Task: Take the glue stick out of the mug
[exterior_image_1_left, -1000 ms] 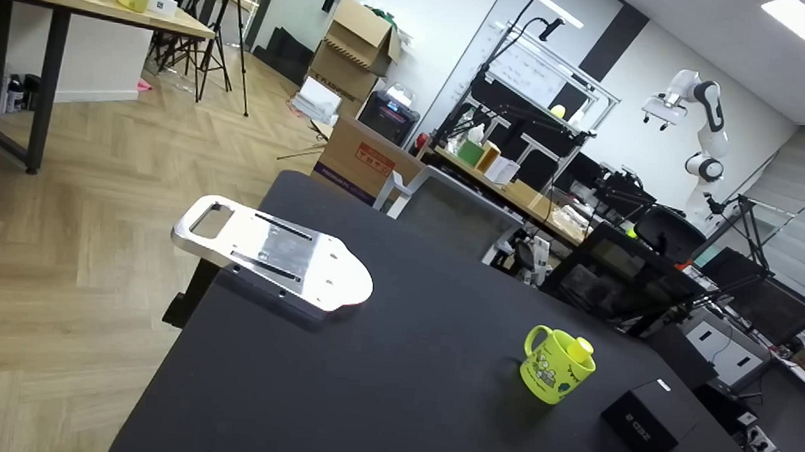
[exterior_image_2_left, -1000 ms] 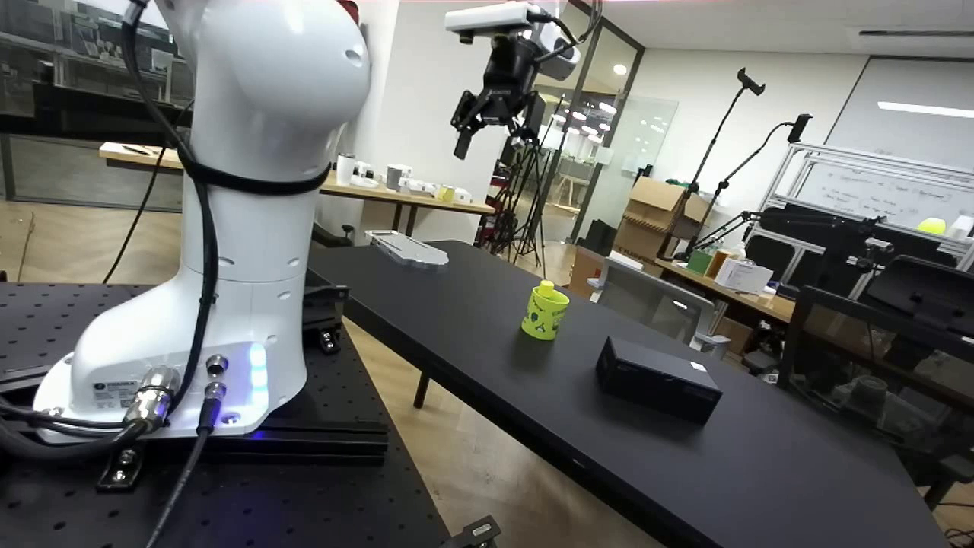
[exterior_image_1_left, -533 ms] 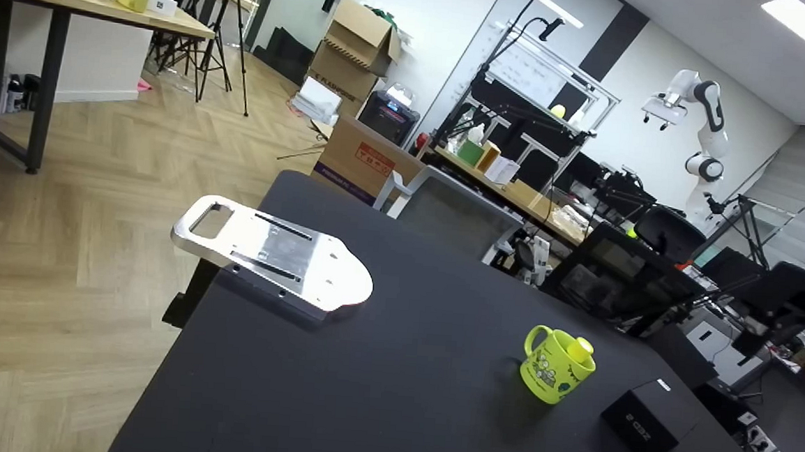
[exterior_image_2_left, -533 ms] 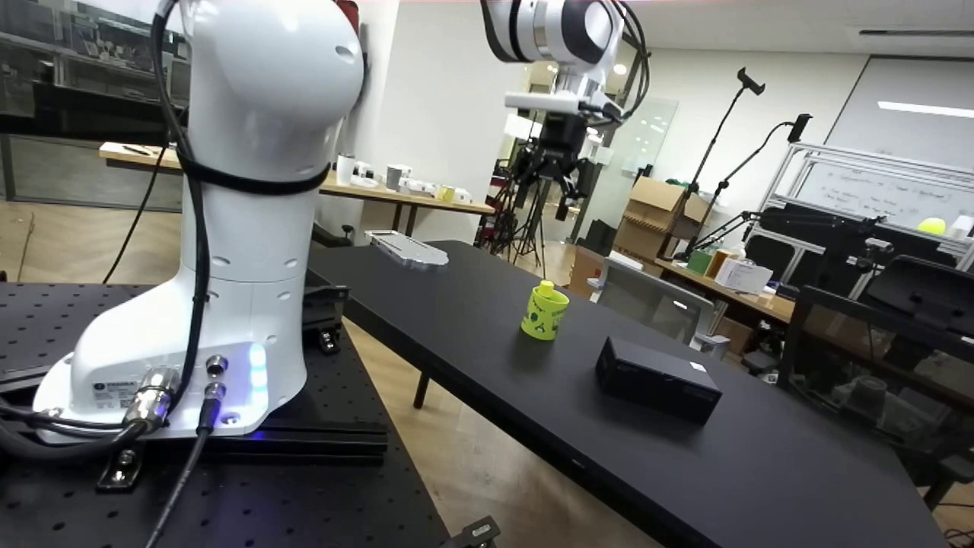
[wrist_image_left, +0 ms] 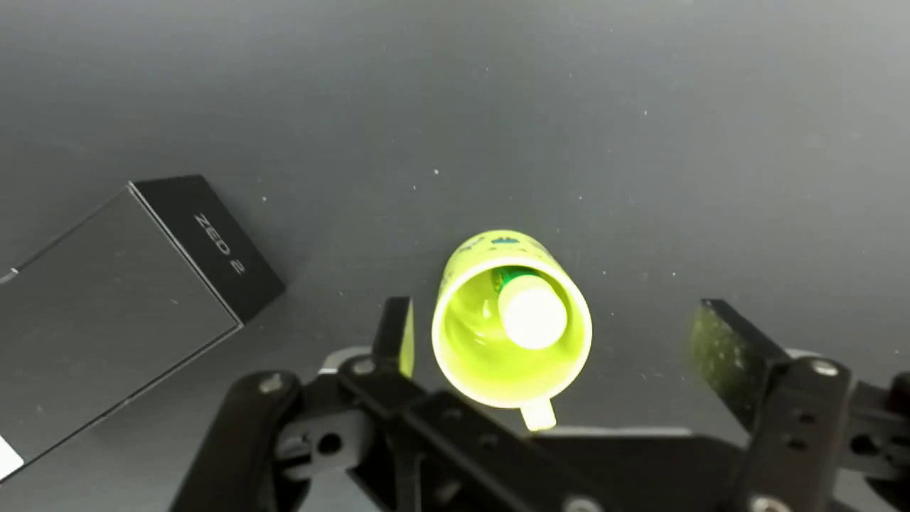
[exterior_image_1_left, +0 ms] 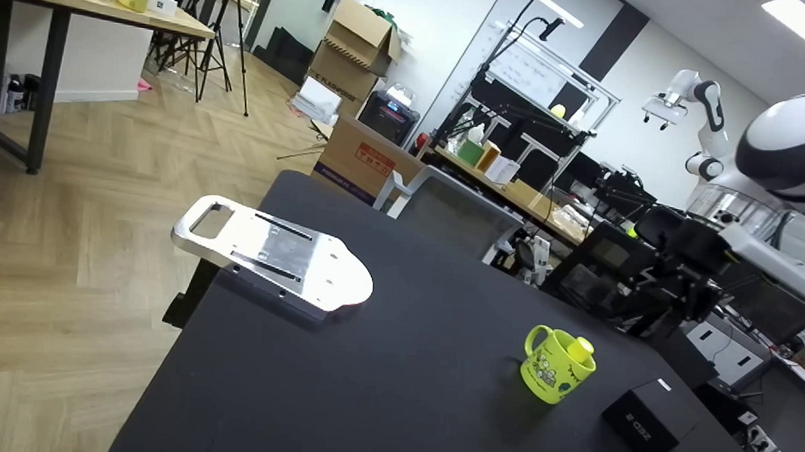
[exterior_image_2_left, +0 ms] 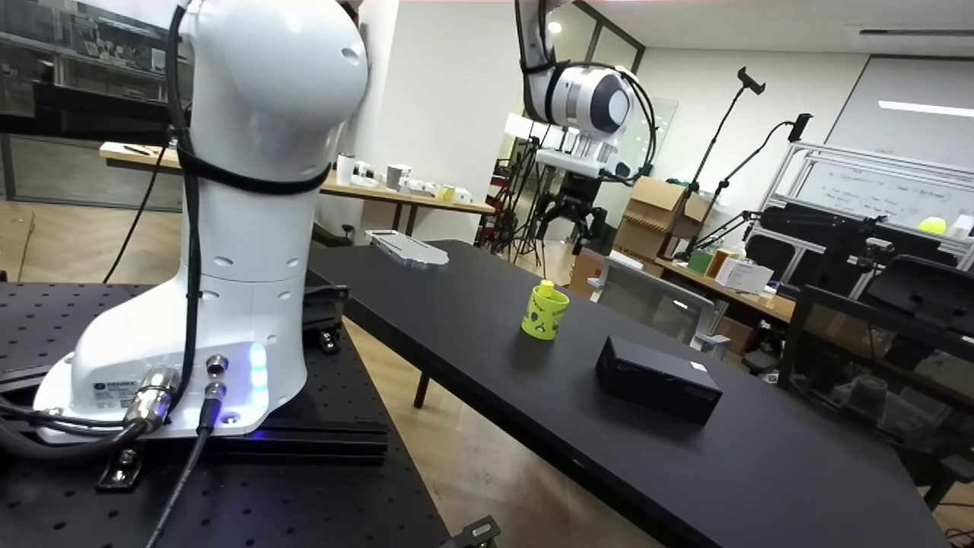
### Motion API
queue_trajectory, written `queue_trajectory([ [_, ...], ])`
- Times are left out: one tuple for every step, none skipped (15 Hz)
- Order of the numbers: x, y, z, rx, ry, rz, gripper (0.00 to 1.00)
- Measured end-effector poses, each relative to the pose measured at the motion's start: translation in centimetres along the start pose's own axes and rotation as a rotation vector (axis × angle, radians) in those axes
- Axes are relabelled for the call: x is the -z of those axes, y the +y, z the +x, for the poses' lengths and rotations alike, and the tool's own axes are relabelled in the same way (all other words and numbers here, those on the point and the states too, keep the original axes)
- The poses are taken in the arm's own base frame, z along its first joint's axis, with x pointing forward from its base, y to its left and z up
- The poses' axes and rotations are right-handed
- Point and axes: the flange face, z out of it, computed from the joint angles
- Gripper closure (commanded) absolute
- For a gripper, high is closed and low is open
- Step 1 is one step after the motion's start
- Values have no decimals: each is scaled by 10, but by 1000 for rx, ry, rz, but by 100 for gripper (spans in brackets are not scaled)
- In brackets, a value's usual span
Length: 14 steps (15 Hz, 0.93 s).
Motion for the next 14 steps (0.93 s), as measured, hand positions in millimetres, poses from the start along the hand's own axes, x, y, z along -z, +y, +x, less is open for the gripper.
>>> queue_trajectory([
  [-9,-4,14,7,-5,5,0],
  [-18,-8,26,13,-14,10,0],
  [-26,-13,36,19,-24,14,0],
  [-33,-16,43,22,-40,18,0],
  [-39,-18,50,23,-61,21,0],
  [-43,-18,55,22,-81,23,0],
  [-46,-17,59,19,-103,25,0],
  [-47,-15,63,15,-121,25,0],
  [-47,-13,65,10,-139,26,0],
  [-47,-10,67,5,-157,28,0],
  [-48,-9,68,1,-175,31,0],
  [-49,-8,69,-1,-191,30,0],
  [-50,-8,70,-1,-205,30,0],
  [-54,-9,70,0,-218,31,0],
])
